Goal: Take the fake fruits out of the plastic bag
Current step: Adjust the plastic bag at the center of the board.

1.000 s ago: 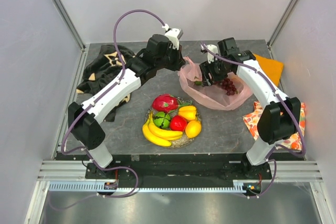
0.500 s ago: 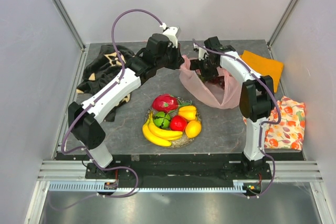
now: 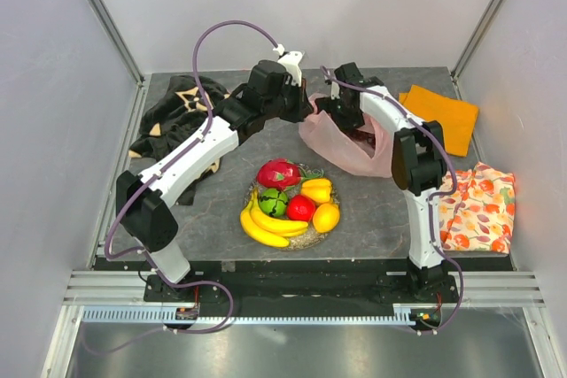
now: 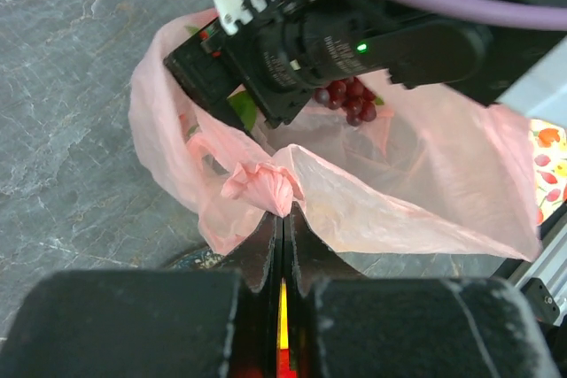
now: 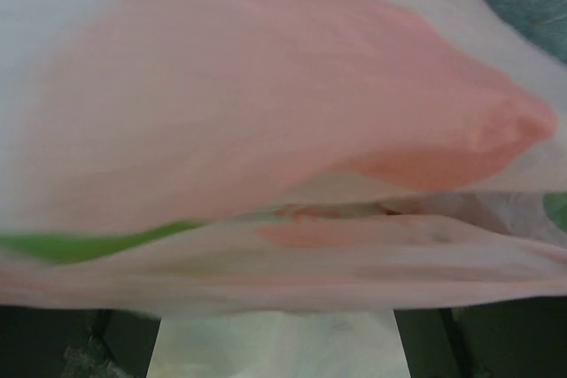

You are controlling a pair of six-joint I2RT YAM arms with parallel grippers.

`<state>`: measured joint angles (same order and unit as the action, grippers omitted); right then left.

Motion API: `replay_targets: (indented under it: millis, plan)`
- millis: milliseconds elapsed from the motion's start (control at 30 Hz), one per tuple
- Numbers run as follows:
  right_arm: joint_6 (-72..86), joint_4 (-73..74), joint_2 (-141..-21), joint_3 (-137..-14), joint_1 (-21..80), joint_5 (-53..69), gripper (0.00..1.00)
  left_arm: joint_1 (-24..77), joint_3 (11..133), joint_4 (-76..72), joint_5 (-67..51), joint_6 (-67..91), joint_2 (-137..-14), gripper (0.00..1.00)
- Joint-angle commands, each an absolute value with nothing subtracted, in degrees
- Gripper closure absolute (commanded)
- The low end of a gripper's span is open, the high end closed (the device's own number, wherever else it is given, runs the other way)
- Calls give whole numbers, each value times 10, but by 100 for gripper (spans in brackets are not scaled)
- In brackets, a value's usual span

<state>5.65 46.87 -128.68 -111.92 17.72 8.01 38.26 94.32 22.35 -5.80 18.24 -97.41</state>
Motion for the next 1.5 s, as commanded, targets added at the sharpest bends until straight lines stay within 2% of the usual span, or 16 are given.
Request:
replay_targets:
  millis: [0, 67, 200, 300, 367, 400, 633, 733, 767, 867, 1000, 1033, 1067, 1233, 1367, 1467]
  plan:
    - [69, 462, -1308, -1145, 189, 22, 2, 383, 946, 198, -76, 195, -954, 99]
    - [69, 464, -1313, -1143, 194, 4, 3, 383, 942, 197, -75, 194, -952, 98]
    - [41, 467, -1310, -1125, 194, 4, 32, 383, 939, 197, -73, 194, -950, 98]
    - [11, 474, -1285, -1117, 191, 14, 50, 383, 942, 194, -72, 193, -953, 98]
    - [-21, 487, -1250, -1112, 189, 32, 57, 382, 951, 194, -63, 185, -960, 99]
    - [-37, 490, -1217, -1100, 186, 33, 65, 383, 954, 192, -57, 181, -962, 98]
    - [-172, 514, -1043, -984, 179, 60, 69, 368, 977, 192, -40, 164, -986, 98]
    - [-234, 513, -973, -911, 178, 73, 76, 366, 985, 188, -40, 160, -991, 98]
    - [-260, 514, -957, -891, 178, 77, 84, 366, 986, 189, -39, 158, -992, 98]
    - [-285, 512, -901, -827, 178, 85, 88, 365, 991, 187, -36, 152, -994, 98]
    - [-258, 498, -859, -778, 178, 112, 88, 365, 990, 186, -37, 149, -994, 98]
    - [-246, 483, -860, -778, 178, 129, 85, 365, 985, 186, -40, 151, -992, 98]
    - [-230, 473, -862, -778, 179, 136, 75, 365, 982, 186, -46, 151, -991, 98]
    - [-208, 496, -884, -759, 236, 134, 62, 365, 952, 192, -52, 156, -974, 98]
    - [-195, 494, -777, -614, 258, 92, 53, 364, 929, 204, -47, 154, -953, 98]
    - [-207, 459, -721, -562, 253, 44, 45, 363, 908, 214, -35, 149, -938, 98]
